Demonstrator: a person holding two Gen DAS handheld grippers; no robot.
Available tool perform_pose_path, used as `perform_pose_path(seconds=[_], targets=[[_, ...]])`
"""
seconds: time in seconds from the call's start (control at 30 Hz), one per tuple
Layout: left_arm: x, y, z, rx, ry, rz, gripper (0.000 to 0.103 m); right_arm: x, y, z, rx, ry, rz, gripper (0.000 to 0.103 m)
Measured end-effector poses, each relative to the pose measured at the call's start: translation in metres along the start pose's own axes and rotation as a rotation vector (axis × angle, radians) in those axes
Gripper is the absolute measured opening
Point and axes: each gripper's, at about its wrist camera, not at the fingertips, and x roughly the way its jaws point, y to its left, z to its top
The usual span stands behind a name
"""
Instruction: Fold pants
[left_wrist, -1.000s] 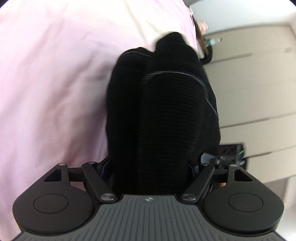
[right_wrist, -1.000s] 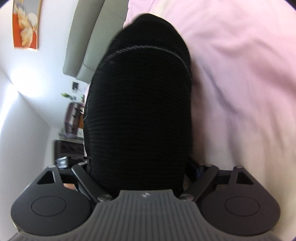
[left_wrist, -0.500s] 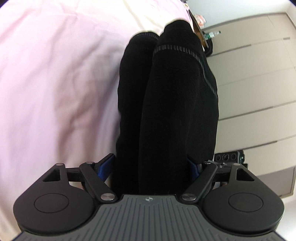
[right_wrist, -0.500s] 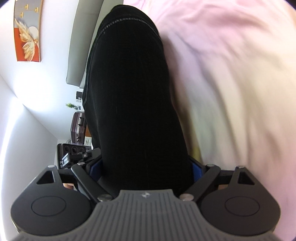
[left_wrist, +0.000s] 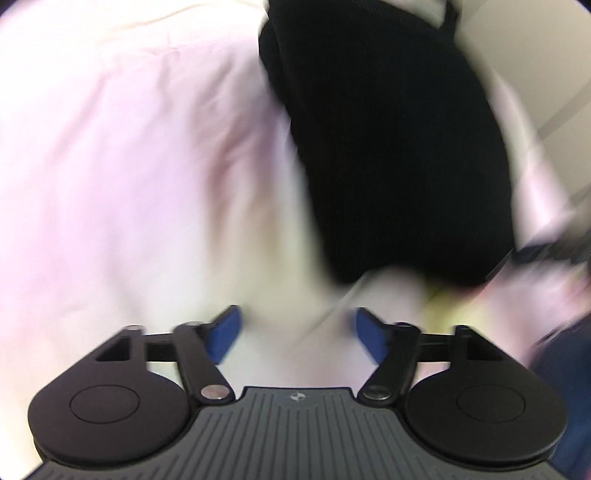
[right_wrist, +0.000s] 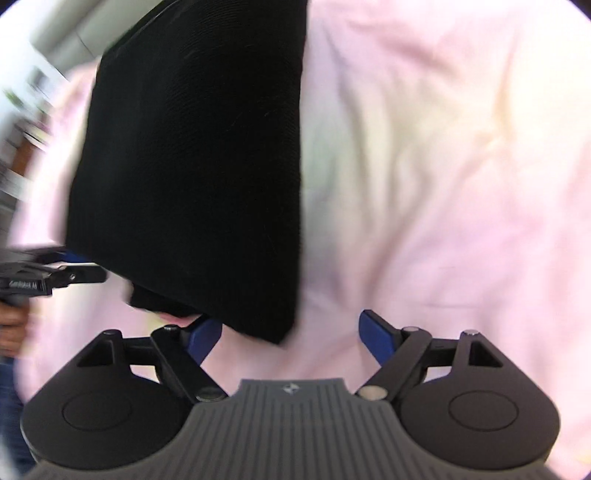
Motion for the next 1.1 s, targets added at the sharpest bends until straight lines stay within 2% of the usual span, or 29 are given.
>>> perform_pose_path(seconds=[0.03, 0.1, 0.17, 0.23, 0.33, 0.37, 0.43, 0.5, 0.57, 0.67, 0.73, 0.87, 1.1], targets=[[-0.004, -0.004, -0.005, 0.012, -0.013, 0.015, 0.074, -0.011, 0.009, -0.004, -0.028, -0.029, -0.060, 0.077], [-0.023, -0.006, -0.013, -0.054, -0.075, -0.053, 0.074, -0.037, 0.026, -0.018, -0.073, -0.118, -0.129, 0.080], [-0.044, -0.012, -0.018, -0.116, -0.157, -0.121, 0.077, -0.064, 0.035, -0.030, -0.076, -0.207, -0.148, 0.086], [-0.066, -0.025, -0.018, -0.121, -0.228, -0.125, 0.093, -0.086, 0.058, -0.033, -0.057, -0.287, -0.111, 0.090], [-0.098, -0.053, -0.017, -0.105, -0.322, -0.067, 0.095, -0.115, 0.088, -0.043, -0.011, -0.387, -0.071, 0.095], [-0.107, -0.061, -0.018, -0.106, -0.354, -0.035, 0.095, -0.120, 0.109, -0.045, 0.007, -0.423, -0.068, 0.098], [-0.117, -0.078, -0.015, -0.093, -0.401, 0.028, 0.103, -0.130, 0.145, -0.045, 0.031, -0.486, -0.066, 0.098], [-0.126, -0.092, -0.012, -0.068, -0.434, 0.075, 0.103, -0.133, 0.181, -0.041, 0.028, -0.556, -0.091, 0.098], [-0.137, -0.103, -0.014, -0.047, -0.458, 0.122, 0.103, -0.143, 0.191, -0.049, 0.011, -0.610, -0.158, 0.098], [-0.136, -0.115, -0.012, -0.050, -0.449, 0.163, 0.103, -0.162, 0.208, -0.059, 0.012, -0.610, -0.279, 0.098], [-0.135, -0.121, -0.013, -0.064, -0.434, 0.201, 0.103, -0.173, 0.201, -0.070, 0.038, -0.597, -0.330, 0.098], [-0.141, -0.128, -0.017, -0.089, -0.406, 0.273, 0.103, -0.156, 0.193, -0.084, 0.100, -0.611, -0.339, 0.098], [-0.152, -0.137, -0.024, -0.087, -0.411, 0.244, 0.103, -0.150, 0.193, -0.096, 0.094, -0.618, -0.347, 0.098]])
